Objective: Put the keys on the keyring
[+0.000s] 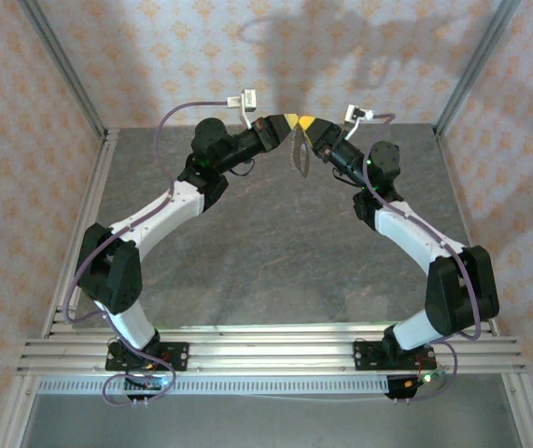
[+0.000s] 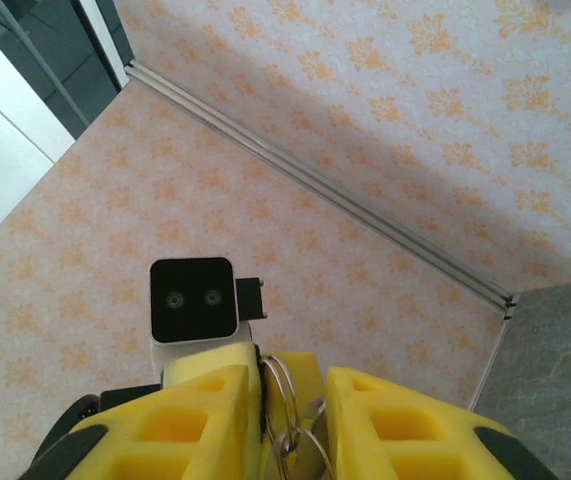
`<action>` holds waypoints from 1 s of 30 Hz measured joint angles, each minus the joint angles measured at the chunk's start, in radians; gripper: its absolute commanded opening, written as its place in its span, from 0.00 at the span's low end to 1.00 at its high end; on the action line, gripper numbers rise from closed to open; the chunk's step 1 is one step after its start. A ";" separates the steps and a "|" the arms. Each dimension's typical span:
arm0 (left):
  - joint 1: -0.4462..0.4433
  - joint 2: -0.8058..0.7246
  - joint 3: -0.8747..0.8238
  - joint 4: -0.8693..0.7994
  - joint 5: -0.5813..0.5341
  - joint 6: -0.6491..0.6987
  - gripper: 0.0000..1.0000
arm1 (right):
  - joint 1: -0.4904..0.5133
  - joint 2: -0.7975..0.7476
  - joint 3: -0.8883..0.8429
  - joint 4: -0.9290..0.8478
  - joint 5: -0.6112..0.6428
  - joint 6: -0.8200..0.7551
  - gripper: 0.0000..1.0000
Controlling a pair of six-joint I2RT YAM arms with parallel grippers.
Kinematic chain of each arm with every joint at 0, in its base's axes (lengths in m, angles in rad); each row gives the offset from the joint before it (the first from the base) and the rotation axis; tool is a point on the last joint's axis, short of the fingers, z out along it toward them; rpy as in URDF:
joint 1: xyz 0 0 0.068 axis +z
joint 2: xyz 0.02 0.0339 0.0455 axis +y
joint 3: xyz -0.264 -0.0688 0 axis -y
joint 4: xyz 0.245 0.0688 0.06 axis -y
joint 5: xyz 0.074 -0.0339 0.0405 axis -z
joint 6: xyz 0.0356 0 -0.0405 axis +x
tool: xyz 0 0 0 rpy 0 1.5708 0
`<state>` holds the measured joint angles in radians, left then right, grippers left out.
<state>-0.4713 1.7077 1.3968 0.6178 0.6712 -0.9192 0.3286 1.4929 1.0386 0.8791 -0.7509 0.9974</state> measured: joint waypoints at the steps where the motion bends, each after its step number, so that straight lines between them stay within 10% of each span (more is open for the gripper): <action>1: 0.000 0.000 0.000 0.000 0.000 0.000 0.00 | 0.000 0.000 -0.006 -0.001 0.000 -0.002 0.25; 19: 0.001 0.000 0.003 -0.027 0.000 0.009 0.00 | 0.000 -0.020 -0.021 -0.004 -0.001 -0.014 0.00; 30: 0.007 -0.008 0.083 -0.227 0.002 0.130 0.35 | -0.044 -0.020 -0.005 -0.077 -0.063 -0.029 0.00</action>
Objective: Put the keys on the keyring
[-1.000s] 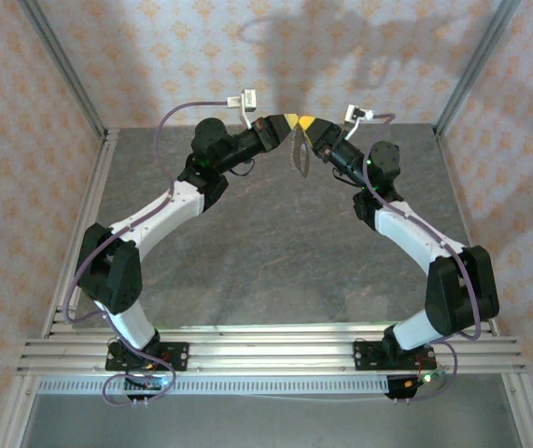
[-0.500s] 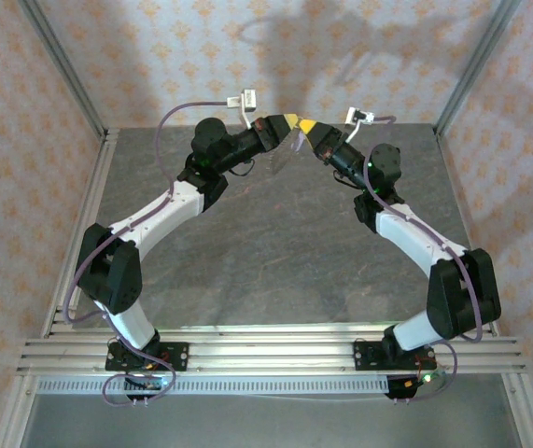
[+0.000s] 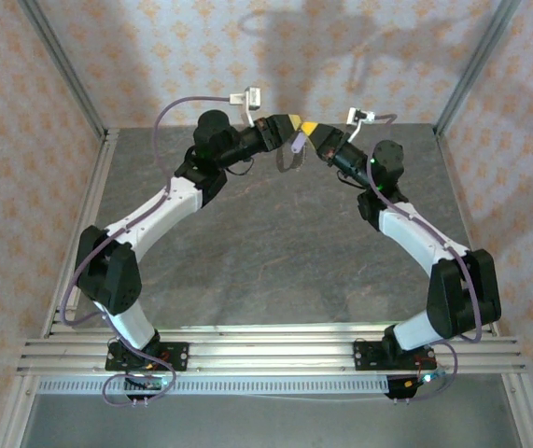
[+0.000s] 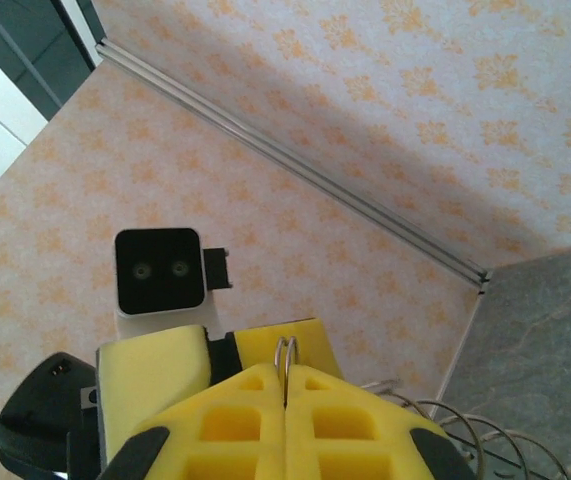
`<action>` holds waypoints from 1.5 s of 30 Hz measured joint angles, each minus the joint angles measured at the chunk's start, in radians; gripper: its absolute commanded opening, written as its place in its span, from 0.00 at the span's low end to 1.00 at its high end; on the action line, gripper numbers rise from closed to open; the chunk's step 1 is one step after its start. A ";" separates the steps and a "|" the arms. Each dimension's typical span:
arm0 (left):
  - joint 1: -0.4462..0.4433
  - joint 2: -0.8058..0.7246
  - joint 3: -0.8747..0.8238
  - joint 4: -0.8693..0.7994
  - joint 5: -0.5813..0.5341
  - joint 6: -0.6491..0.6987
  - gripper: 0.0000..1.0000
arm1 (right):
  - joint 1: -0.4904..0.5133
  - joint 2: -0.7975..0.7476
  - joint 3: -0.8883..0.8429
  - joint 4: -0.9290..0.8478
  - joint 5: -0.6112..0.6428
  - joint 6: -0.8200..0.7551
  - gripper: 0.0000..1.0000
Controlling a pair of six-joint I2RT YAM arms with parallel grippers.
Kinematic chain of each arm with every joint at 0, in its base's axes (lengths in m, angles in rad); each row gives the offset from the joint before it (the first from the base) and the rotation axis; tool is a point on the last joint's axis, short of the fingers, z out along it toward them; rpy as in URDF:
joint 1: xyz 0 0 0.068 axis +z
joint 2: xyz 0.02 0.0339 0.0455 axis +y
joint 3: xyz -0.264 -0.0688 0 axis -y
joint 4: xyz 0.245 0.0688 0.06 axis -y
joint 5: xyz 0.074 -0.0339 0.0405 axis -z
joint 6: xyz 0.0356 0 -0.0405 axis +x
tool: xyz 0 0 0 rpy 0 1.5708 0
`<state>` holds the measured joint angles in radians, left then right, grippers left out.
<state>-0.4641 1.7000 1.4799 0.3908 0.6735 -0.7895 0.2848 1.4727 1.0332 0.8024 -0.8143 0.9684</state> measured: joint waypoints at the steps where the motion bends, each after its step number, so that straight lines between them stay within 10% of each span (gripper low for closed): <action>1: 0.005 -0.003 0.014 -0.030 0.000 0.020 0.36 | -0.012 0.000 0.008 -0.012 -0.014 -0.002 0.00; 22: 0.146 0.122 0.401 -0.478 0.311 0.303 0.40 | -0.085 0.203 0.323 -0.225 -0.372 -0.072 0.00; 45: 0.129 0.262 0.532 -0.672 0.430 0.380 0.40 | -0.085 0.222 0.327 -0.224 -0.410 -0.044 0.00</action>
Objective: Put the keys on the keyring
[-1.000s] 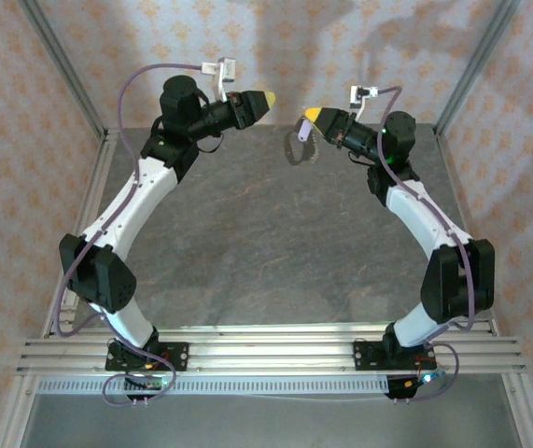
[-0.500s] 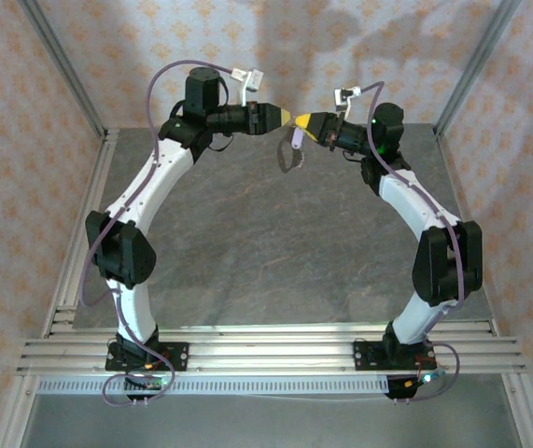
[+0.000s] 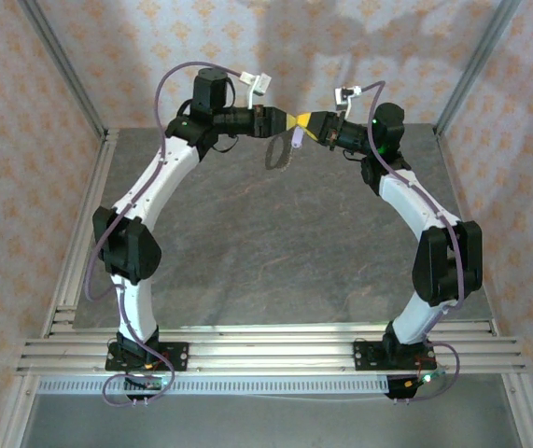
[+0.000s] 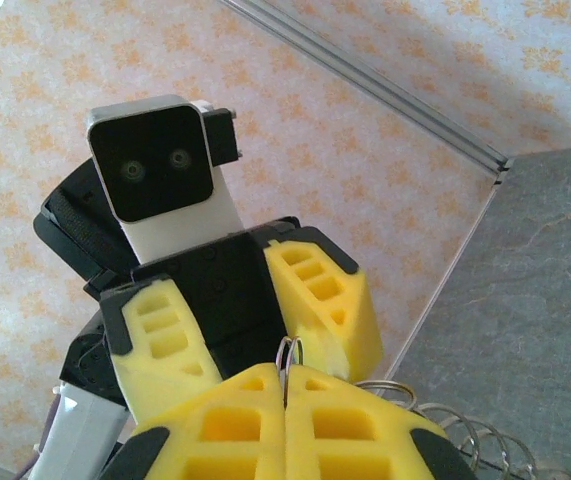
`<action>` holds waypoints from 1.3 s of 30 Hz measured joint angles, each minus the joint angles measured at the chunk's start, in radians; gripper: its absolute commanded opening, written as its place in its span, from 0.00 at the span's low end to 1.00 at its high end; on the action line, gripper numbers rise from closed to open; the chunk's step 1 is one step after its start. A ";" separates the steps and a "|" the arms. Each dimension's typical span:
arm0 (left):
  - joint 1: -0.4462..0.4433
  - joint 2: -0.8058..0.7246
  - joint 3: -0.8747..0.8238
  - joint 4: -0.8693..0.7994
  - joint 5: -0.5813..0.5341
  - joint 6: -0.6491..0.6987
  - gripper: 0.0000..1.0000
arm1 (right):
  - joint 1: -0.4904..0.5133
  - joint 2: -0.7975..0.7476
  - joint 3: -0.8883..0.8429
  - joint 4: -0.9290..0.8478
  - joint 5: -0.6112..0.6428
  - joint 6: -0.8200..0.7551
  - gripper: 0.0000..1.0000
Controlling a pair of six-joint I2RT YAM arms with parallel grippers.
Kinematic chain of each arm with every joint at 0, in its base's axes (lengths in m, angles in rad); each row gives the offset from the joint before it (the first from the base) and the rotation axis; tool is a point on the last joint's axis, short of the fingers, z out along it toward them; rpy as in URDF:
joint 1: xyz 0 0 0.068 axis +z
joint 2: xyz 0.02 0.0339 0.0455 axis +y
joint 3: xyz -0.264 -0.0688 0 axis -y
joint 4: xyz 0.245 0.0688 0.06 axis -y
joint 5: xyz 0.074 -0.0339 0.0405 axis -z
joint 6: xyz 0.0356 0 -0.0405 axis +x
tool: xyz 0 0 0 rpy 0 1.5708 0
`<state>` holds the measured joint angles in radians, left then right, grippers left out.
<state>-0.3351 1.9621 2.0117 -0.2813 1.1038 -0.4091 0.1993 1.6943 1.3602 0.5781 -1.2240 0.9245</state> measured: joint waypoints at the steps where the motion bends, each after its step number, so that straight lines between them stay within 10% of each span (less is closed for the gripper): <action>1: -0.004 0.003 0.000 0.000 0.000 0.000 0.40 | 0.000 0.000 0.000 0.002 0.000 0.000 0.00; 39: -0.011 0.006 0.003 0.047 -0.011 -0.039 0.27 | -0.004 0.000 -0.015 0.005 0.000 -0.022 0.00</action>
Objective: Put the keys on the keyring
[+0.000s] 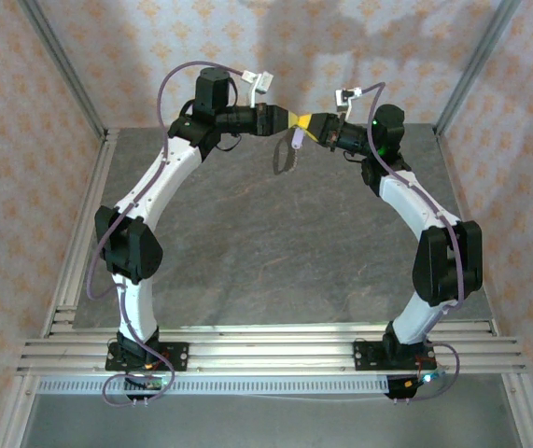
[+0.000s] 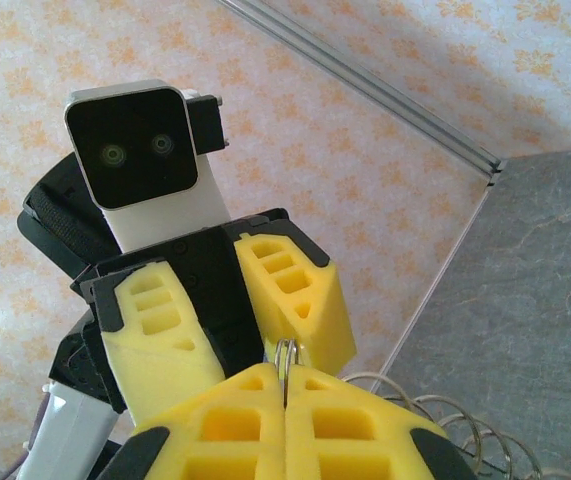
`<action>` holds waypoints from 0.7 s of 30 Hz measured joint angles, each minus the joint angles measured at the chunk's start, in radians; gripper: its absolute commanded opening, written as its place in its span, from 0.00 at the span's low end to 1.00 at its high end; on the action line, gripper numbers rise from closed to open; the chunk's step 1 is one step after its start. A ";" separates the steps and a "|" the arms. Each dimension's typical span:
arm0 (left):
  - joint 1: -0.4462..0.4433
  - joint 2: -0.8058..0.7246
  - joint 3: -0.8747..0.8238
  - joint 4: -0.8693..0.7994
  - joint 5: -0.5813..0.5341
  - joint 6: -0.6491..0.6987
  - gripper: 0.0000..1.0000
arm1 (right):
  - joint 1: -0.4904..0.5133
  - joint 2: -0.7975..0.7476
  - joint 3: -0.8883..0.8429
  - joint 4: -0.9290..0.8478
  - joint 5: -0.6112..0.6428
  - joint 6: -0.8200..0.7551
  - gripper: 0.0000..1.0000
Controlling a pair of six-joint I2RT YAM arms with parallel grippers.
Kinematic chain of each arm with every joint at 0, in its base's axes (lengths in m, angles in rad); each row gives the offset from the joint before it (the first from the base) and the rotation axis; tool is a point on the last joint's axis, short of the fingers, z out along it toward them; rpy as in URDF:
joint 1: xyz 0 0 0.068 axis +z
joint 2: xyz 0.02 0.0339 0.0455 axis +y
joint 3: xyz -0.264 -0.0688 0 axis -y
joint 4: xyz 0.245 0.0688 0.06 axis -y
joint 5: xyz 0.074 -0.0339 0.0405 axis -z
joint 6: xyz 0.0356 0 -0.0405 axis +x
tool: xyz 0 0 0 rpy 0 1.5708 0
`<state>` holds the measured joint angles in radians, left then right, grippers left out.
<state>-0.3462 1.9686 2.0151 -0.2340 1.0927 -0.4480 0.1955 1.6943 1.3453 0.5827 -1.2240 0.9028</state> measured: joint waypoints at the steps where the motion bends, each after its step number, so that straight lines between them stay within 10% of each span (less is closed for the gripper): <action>1: 0.000 0.000 0.000 0.000 0.000 0.000 0.27 | 0.000 0.000 0.000 0.000 0.000 -0.002 0.00; 21: 0.000 0.000 -0.034 0.030 0.022 0.003 0.06 | -0.007 0.000 -0.001 -0.011 -0.004 -0.011 0.00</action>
<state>-0.3462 1.9682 1.9808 -0.2043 1.1149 -0.4446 0.1886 1.6943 1.3441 0.5713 -1.2278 0.8921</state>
